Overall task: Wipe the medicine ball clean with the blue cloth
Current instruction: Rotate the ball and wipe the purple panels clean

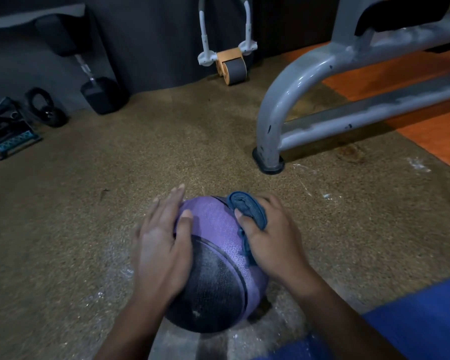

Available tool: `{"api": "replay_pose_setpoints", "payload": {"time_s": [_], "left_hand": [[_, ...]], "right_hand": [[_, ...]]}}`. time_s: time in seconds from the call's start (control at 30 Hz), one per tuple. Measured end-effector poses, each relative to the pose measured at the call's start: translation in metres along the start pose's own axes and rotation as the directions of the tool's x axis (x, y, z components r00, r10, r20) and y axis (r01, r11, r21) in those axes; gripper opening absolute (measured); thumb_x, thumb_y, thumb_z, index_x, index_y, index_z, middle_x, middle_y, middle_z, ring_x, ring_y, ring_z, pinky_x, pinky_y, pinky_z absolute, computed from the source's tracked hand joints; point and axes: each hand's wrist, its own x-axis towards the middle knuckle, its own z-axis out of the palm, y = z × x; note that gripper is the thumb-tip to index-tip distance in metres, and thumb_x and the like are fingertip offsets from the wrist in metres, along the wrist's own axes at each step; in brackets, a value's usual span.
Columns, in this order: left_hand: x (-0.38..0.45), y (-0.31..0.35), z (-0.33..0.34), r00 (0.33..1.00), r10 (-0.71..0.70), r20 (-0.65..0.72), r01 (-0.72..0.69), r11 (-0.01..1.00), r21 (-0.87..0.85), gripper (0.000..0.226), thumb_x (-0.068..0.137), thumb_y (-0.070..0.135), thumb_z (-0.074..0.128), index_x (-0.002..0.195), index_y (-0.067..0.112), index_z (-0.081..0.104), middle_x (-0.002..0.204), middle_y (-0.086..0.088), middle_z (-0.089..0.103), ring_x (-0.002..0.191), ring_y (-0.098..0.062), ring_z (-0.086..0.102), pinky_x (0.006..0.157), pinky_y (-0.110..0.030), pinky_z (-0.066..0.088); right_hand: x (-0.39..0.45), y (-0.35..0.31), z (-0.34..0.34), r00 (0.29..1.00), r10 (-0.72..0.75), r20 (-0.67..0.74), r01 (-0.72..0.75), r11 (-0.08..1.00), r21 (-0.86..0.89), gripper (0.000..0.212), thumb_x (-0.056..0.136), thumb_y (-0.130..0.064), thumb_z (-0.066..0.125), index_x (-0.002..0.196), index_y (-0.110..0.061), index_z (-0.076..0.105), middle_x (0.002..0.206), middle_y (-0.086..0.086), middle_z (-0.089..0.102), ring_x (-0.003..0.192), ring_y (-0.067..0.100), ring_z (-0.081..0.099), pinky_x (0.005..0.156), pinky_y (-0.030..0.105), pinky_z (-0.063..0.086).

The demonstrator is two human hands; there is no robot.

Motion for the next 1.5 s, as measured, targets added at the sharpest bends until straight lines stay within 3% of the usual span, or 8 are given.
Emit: {"api": "replay_pose_setpoints", "payload": {"time_s": [0.2, 0.37, 0.5, 0.73, 0.97, 1.1, 1.27, 1.5], "left_hand": [[0.015, -0.002, 0.008, 0.995, -0.09, 0.034, 0.09, 0.996, -0.018, 0.051, 0.088, 0.045, 0.035, 0.127, 0.032, 0.066, 0.14, 0.014, 0.056, 0.133, -0.004, 0.044, 0.109, -0.02, 0.026], [0.021, -0.006, 0.005, 0.991, -0.1, 0.087, 0.109, 0.99, -0.094, 0.051, 0.087, 0.043, 0.035, 0.124, 0.03, 0.068, 0.136, 0.013, 0.059, 0.124, -0.001, 0.048, 0.099, -0.012, 0.028], [0.021, -0.01, 0.0, 0.984, -0.165, 0.064, 0.172, 0.977, -0.125, 0.037, 0.096, 0.037, 0.042, 0.123, 0.034, 0.067, 0.134, 0.018, 0.059, 0.121, 0.0, 0.048, 0.1, -0.019, 0.03], [0.021, -0.007, 0.011, 0.98, -0.2, 0.023, 0.2, 0.979, -0.037, 0.051, 0.085, 0.051, 0.031, 0.122, 0.042, 0.065, 0.136, 0.017, 0.056, 0.128, -0.018, 0.048, 0.112, -0.044, 0.033], [0.024, -0.01, 0.004, 0.976, -0.208, 0.069, 0.211, 0.977, -0.039, 0.049, 0.084, 0.05, 0.032, 0.121, 0.044, 0.065, 0.133, 0.01, 0.058, 0.127, -0.018, 0.049, 0.113, -0.042, 0.03], [0.017, -0.012, 0.001, 0.977, -0.214, 0.018, 0.214, 0.968, -0.128, 0.039, 0.082, 0.056, 0.041, 0.112, 0.053, 0.066, 0.118, 0.016, 0.059, 0.118, -0.017, 0.051, 0.11, -0.039, 0.033], [0.011, -0.004, 0.007, 0.968, -0.25, -0.017, 0.249, 0.968, -0.025, 0.039, 0.089, 0.054, 0.037, 0.115, 0.044, 0.064, 0.119, 0.017, 0.051, 0.121, -0.017, 0.042, 0.101, -0.032, 0.029], [0.015, -0.006, 0.006, 0.946, -0.322, 0.037, 0.324, 0.94, -0.104, 0.031, 0.097, 0.042, 0.048, 0.125, 0.044, 0.062, 0.139, 0.016, 0.056, 0.128, -0.015, 0.05, 0.109, -0.034, 0.035]], "right_hand": [[0.003, -0.018, -0.002, 1.0, -0.009, 0.022, 0.012, 0.99, -0.141, 0.046, 0.082, -0.053, 0.047, 0.12, -0.033, 0.062, 0.125, -0.015, 0.05, 0.114, 0.019, 0.051, 0.096, 0.04, 0.045], [-0.061, -0.045, 0.007, 0.935, -0.349, 0.058, 0.346, 0.867, -0.359, 0.062, 0.071, -0.048, 0.052, 0.131, -0.034, 0.053, 0.141, -0.002, 0.048, 0.112, 0.027, 0.048, 0.085, 0.041, 0.049], [-0.085, -0.02, 0.009, 0.866, -0.495, 0.063, 0.484, 0.801, -0.352, 0.067, 0.066, -0.051, 0.054, 0.13, -0.035, 0.057, 0.14, 0.0, 0.055, 0.11, 0.031, 0.051, 0.081, 0.044, 0.051], [-0.025, -0.027, -0.01, 0.993, -0.118, 0.007, 0.115, 0.946, -0.302, 0.054, 0.078, -0.052, 0.046, 0.13, -0.038, 0.055, 0.134, -0.014, 0.045, 0.116, 0.021, 0.047, 0.092, 0.04, 0.047], [-0.08, -0.033, 0.005, 0.87, -0.479, 0.117, 0.489, 0.808, -0.33, 0.062, 0.068, -0.05, 0.053, 0.128, -0.035, 0.057, 0.14, -0.001, 0.052, 0.111, 0.029, 0.05, 0.079, 0.043, 0.051], [-0.031, -0.028, -0.003, 0.969, -0.244, 0.044, 0.246, 0.93, -0.271, 0.052, 0.078, -0.049, 0.052, 0.128, -0.036, 0.058, 0.136, -0.011, 0.05, 0.114, 0.019, 0.05, 0.088, 0.037, 0.047], [0.007, 0.004, -0.006, 0.977, 0.213, 0.01, -0.212, 0.965, 0.154, 0.035, 0.077, -0.052, 0.054, 0.101, -0.029, 0.068, 0.107, -0.005, 0.063, 0.101, 0.022, 0.062, 0.093, 0.043, 0.048], [-0.088, -0.04, 0.006, 0.907, -0.419, 0.032, 0.41, 0.865, -0.289, 0.062, 0.064, -0.05, 0.055, 0.124, -0.037, 0.06, 0.136, 0.0, 0.057, 0.108, 0.027, 0.051, 0.084, 0.043, 0.051]]}}
